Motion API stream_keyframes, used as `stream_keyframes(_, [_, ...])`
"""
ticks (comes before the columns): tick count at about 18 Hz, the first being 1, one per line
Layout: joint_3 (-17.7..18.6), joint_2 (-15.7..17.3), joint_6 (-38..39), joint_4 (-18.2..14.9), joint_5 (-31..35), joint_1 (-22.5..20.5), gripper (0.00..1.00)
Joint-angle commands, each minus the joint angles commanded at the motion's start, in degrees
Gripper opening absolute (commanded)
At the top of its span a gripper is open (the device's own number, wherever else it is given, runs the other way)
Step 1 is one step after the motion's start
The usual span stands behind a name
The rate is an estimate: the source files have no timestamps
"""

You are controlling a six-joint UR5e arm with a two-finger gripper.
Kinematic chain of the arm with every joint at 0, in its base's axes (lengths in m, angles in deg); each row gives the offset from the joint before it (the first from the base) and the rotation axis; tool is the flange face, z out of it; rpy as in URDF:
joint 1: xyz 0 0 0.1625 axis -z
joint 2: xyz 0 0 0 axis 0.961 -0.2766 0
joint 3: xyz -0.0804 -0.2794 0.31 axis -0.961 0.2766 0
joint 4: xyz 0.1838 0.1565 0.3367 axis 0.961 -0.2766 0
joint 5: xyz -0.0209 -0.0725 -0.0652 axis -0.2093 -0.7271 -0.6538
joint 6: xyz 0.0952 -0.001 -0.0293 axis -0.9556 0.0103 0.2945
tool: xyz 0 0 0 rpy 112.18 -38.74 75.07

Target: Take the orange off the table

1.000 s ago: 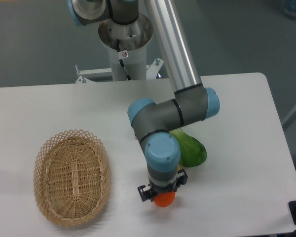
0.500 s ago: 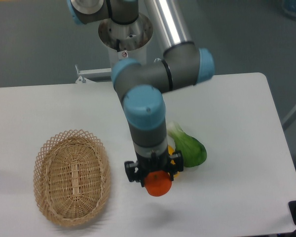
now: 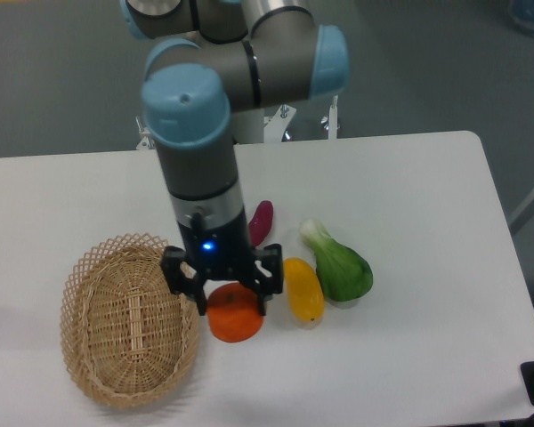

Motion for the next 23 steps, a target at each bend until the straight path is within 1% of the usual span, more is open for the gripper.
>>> stream_keyframes(3, [0.87, 1.41, -2.81, -0.18, 0.0, -0.17, 0.82])
stream_keyframes(5, [2.1, 1.76, -4.66, -0.18, 0.0, -0.44, 0.82])
stream_keyframes(9, [2.99, 2.11, -8.35, -0.7, 0.17, -0.61, 0.82])
stream_keyframes(12, [3.95, 2.81, -8.45, -0.35, 0.35, -0.7, 0.82])
stream_keyframes(23, [4.13, 2.82, -8.36, -0.26, 0.26, -0.79, 0.82])
